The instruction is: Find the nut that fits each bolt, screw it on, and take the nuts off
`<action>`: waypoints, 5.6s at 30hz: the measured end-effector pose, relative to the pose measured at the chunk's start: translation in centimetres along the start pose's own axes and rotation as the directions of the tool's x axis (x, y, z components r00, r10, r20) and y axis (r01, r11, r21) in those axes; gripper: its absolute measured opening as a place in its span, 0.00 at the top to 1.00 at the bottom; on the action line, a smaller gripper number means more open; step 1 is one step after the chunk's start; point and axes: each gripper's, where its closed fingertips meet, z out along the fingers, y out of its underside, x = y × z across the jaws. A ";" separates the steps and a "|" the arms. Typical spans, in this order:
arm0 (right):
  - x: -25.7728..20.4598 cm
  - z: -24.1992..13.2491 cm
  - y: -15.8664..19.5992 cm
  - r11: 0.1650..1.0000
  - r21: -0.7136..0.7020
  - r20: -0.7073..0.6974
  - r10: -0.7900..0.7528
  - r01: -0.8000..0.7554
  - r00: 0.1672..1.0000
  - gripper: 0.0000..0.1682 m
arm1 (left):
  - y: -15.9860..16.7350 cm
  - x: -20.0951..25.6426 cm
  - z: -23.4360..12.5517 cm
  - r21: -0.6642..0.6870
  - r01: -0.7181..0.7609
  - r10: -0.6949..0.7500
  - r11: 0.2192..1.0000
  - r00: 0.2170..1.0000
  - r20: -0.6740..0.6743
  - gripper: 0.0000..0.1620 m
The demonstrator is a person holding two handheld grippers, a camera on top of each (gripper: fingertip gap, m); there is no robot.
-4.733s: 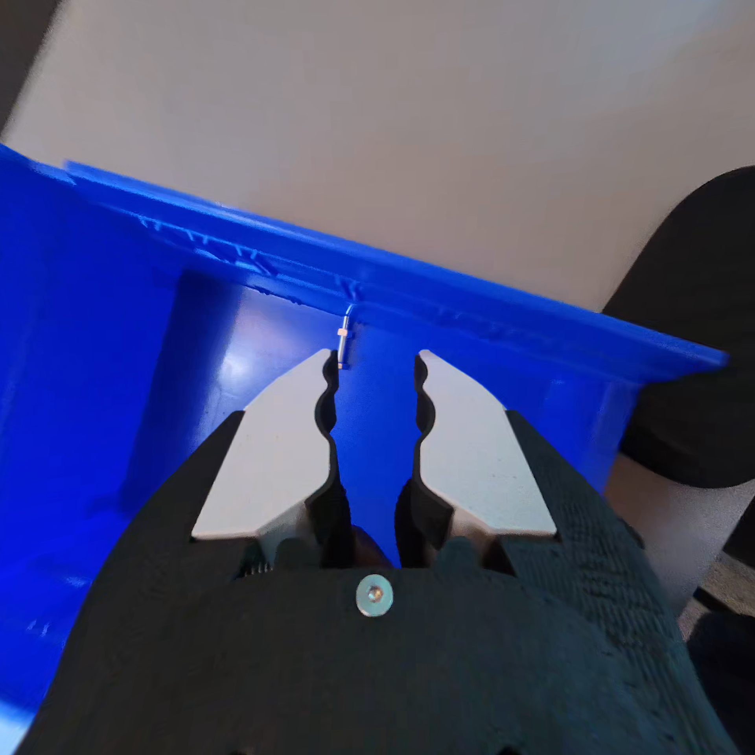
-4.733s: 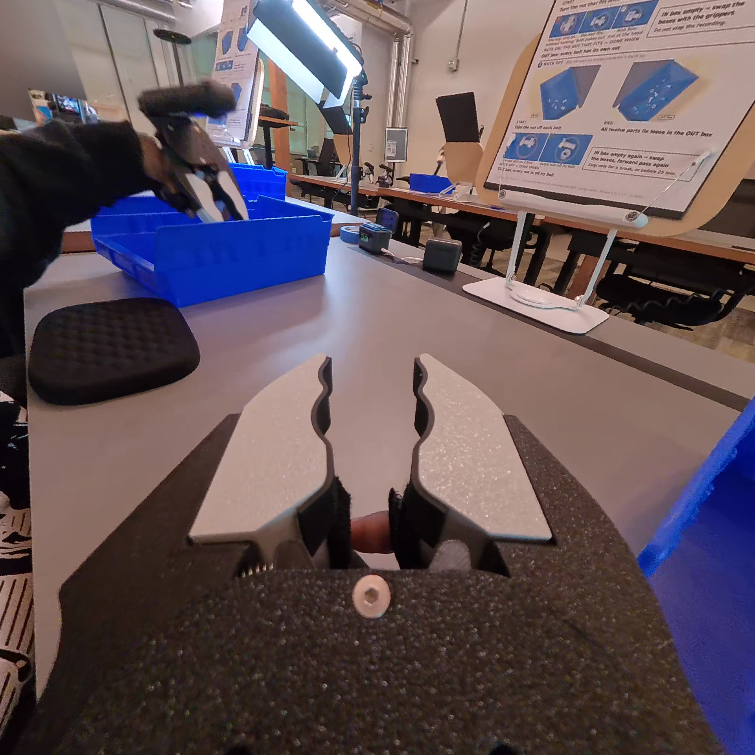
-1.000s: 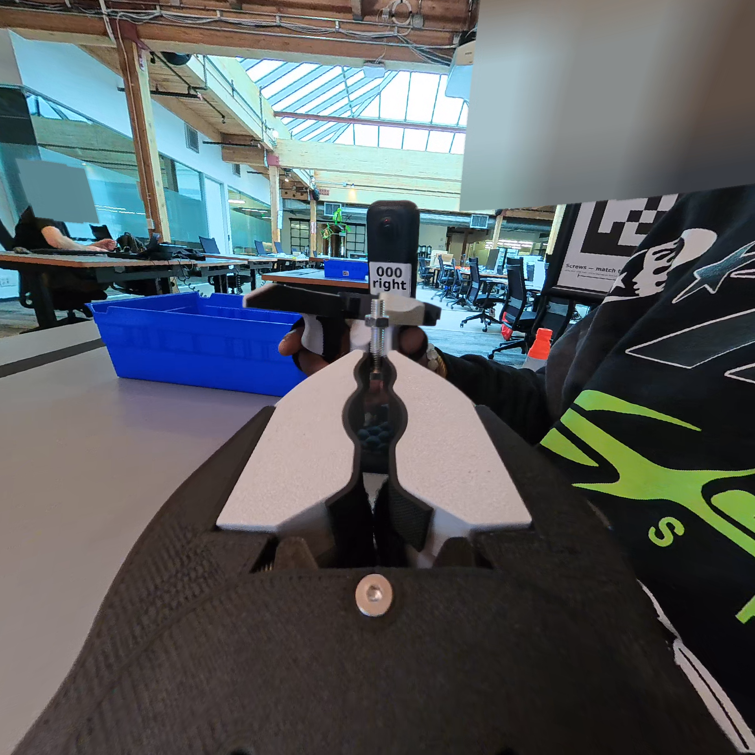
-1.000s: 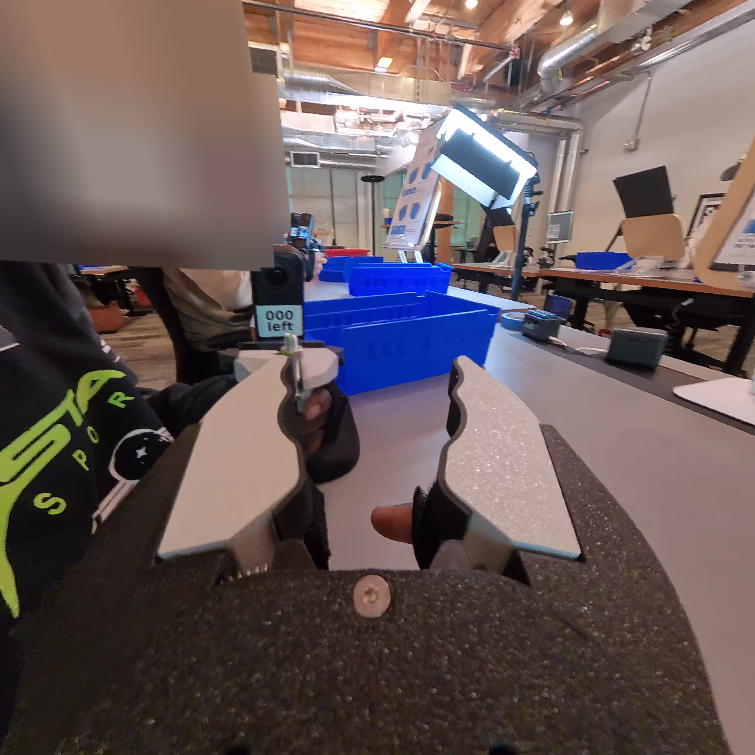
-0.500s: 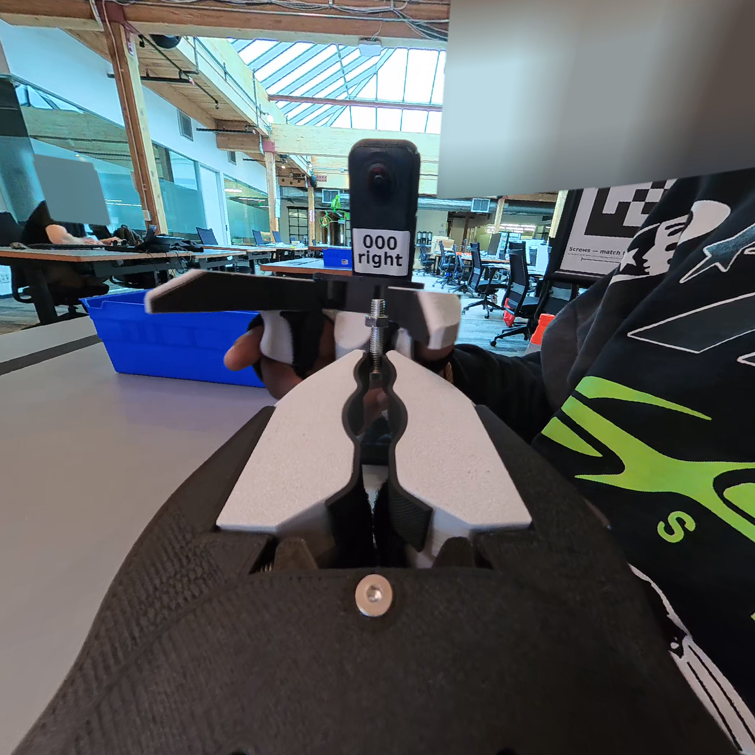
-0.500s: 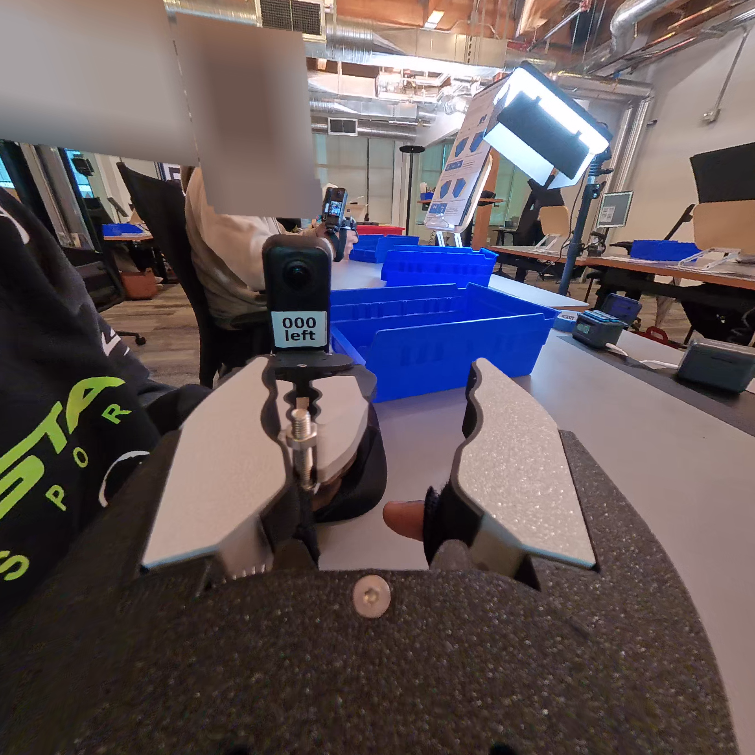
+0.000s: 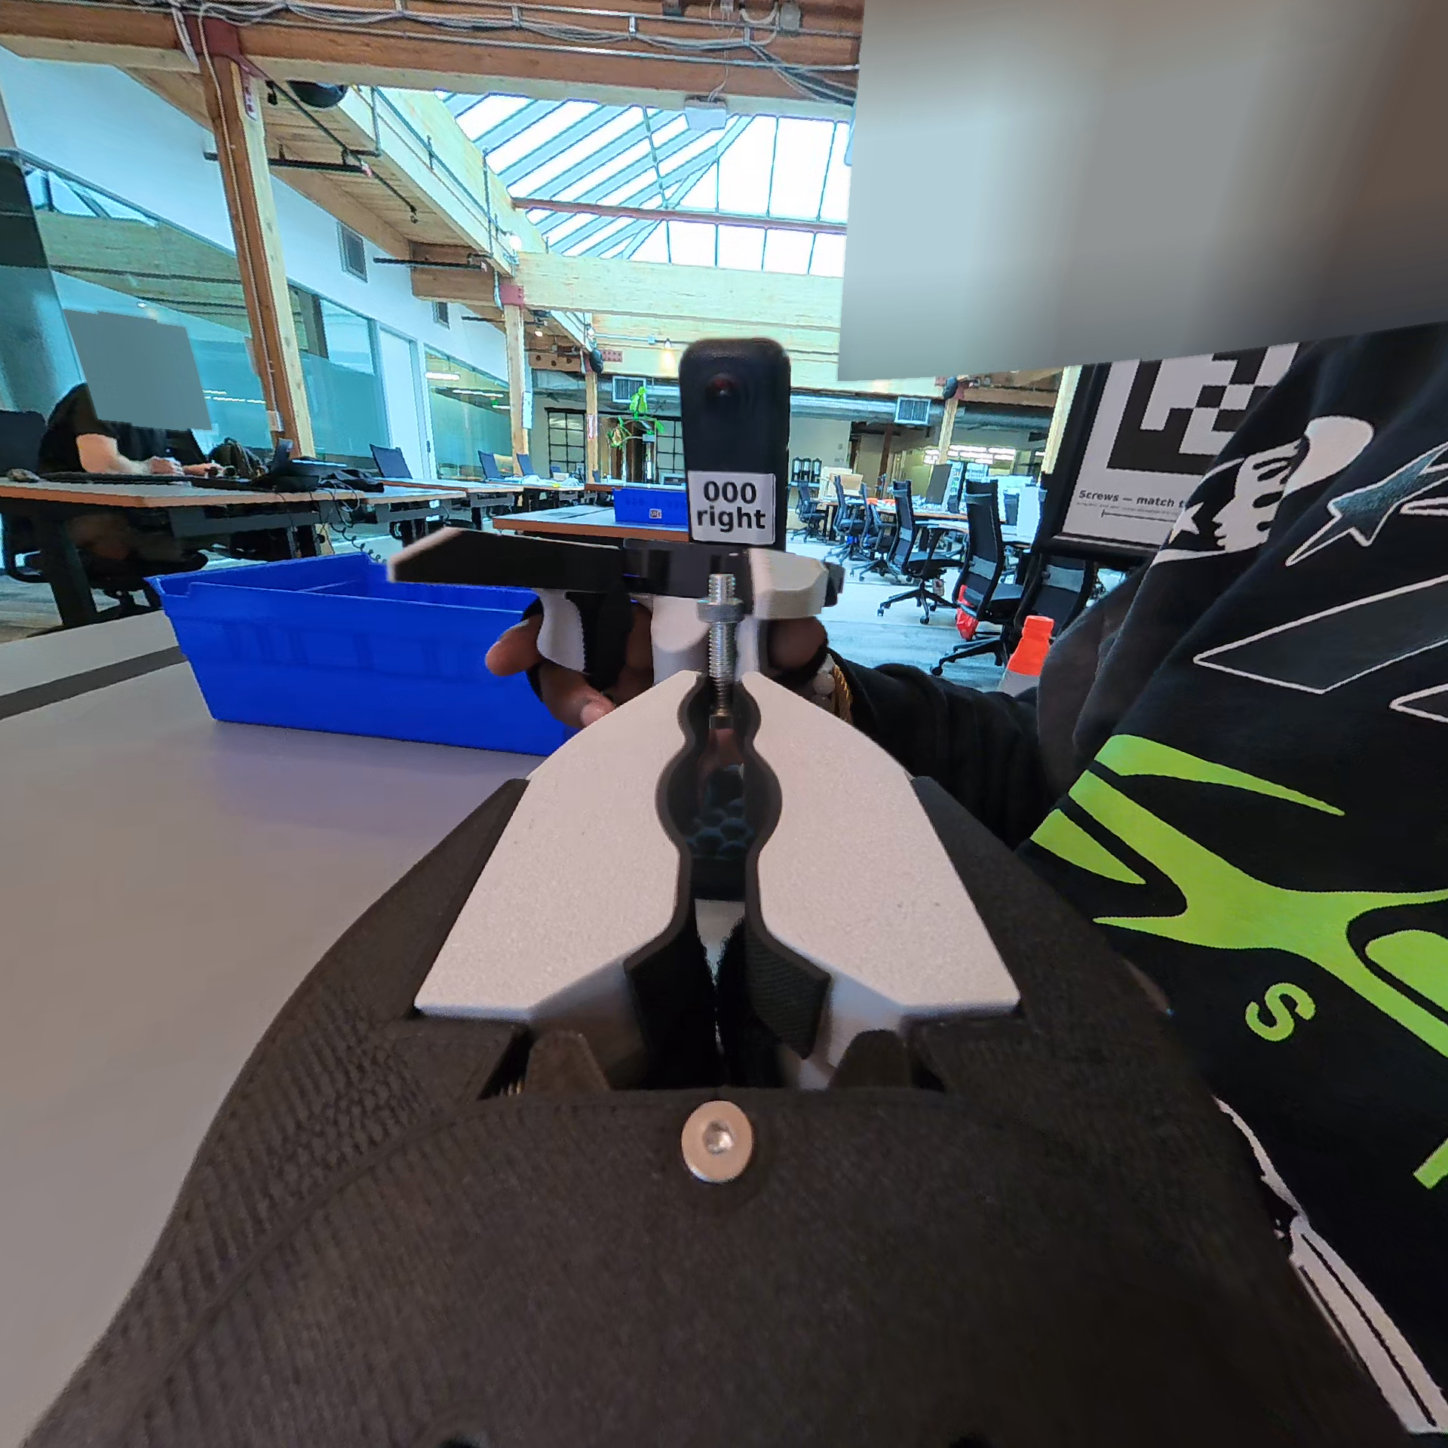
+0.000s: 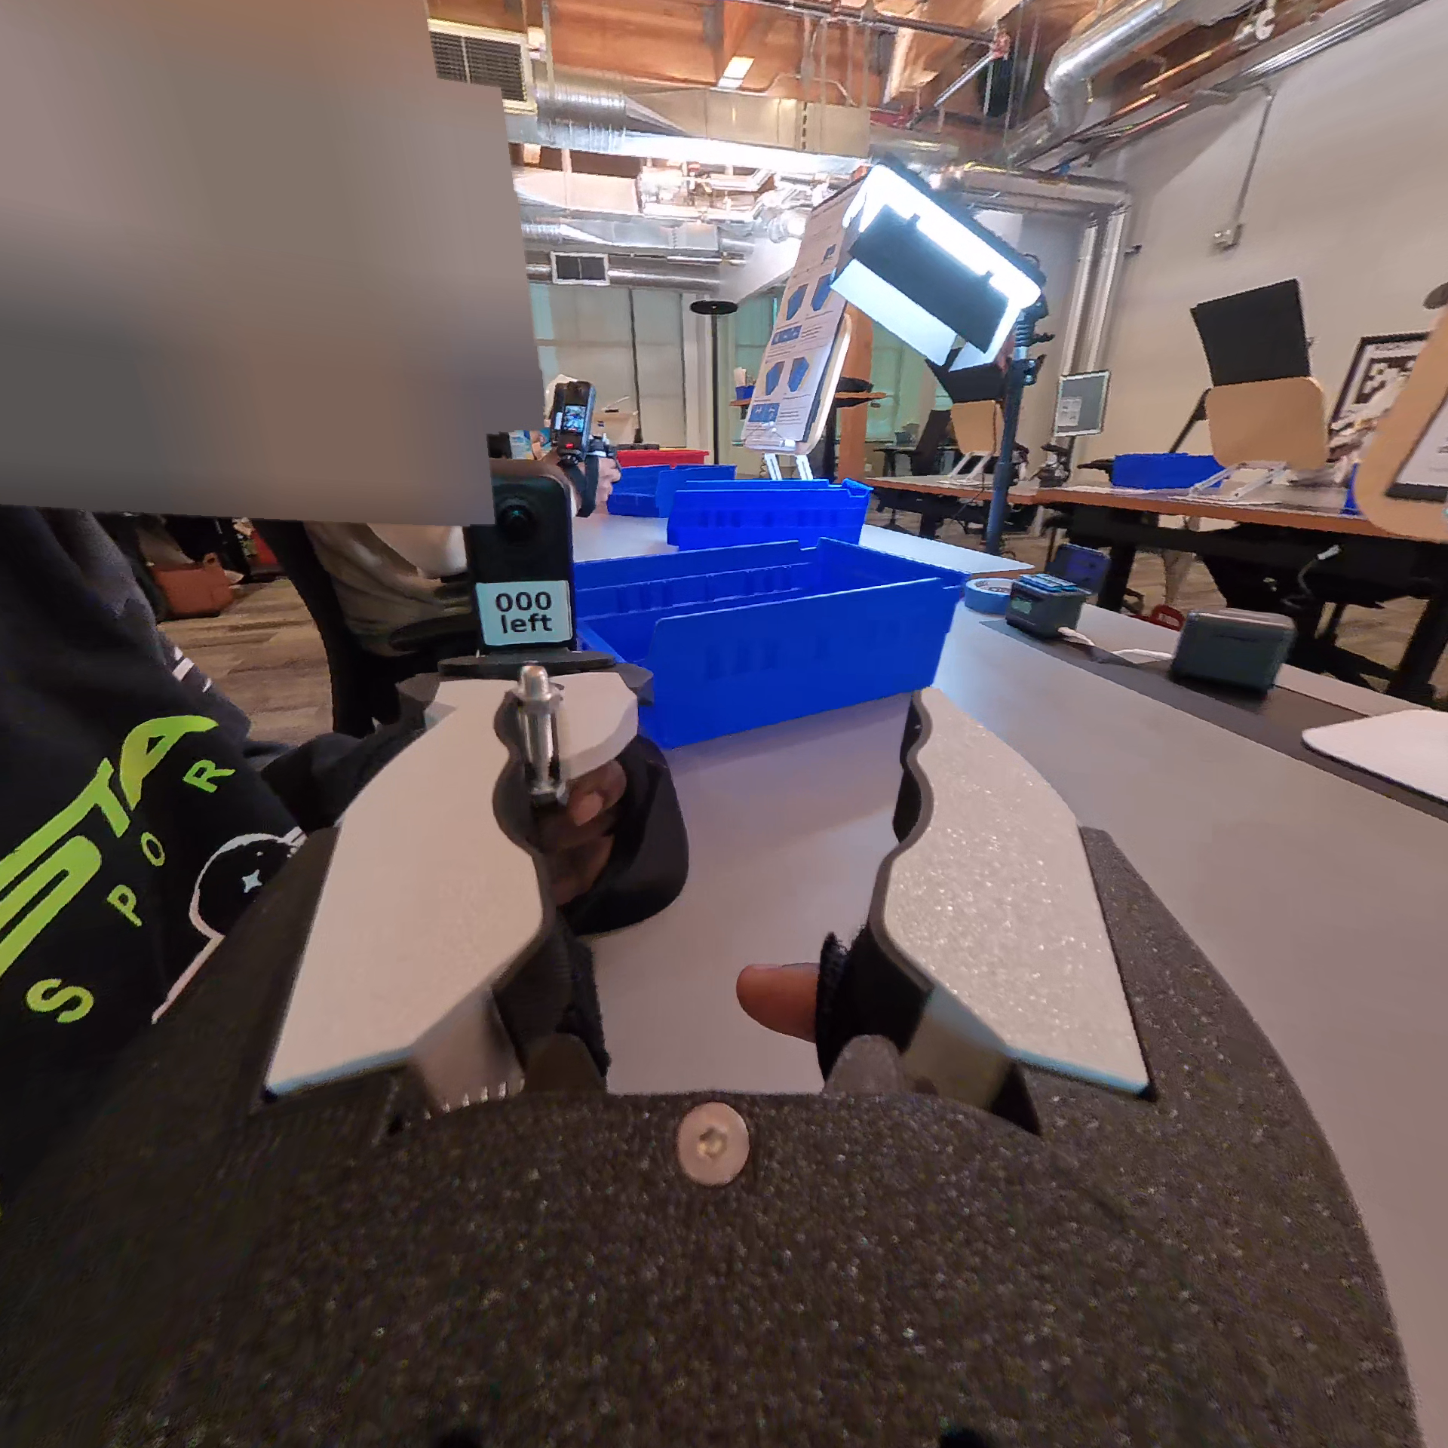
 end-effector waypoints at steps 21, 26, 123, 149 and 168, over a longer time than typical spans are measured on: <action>-2.5 3.9 0.1 1.000 -0.015 0.112 0.001 0.001 0.994 0.44 | 0.1 0.0 0.1 -0.002 -0.001 0.001 1.000 1.000 -0.001 0.97; -2.4 4.3 0.6 0.999 -0.034 0.108 0.008 -0.004 0.994 0.44 | 0.1 0.2 0.1 -0.005 -0.008 0.008 1.000 1.000 -0.011 0.97; -0.8 1.2 -0.4 1.000 -0.007 0.058 -0.004 0.005 0.998 0.44 | 0.0 0.3 0.1 -0.002 -0.014 0.014 1.000 1.000 -0.010 0.97; -2.7 4.0 -0.5 1.000 -0.014 0.131 -0.021 0.023 0.991 0.45 | 0.1 0.3 0.1 -0.005 -0.018 0.018 1.000 1.000 -0.007 0.97; -0.5 0.7 -0.4 1.000 -0.011 0.047 0.000 0.001 0.999 0.45 | -0.1 0.2 0.0 0.004 -0.009 0.009 1.000 1.000 -0.008 0.97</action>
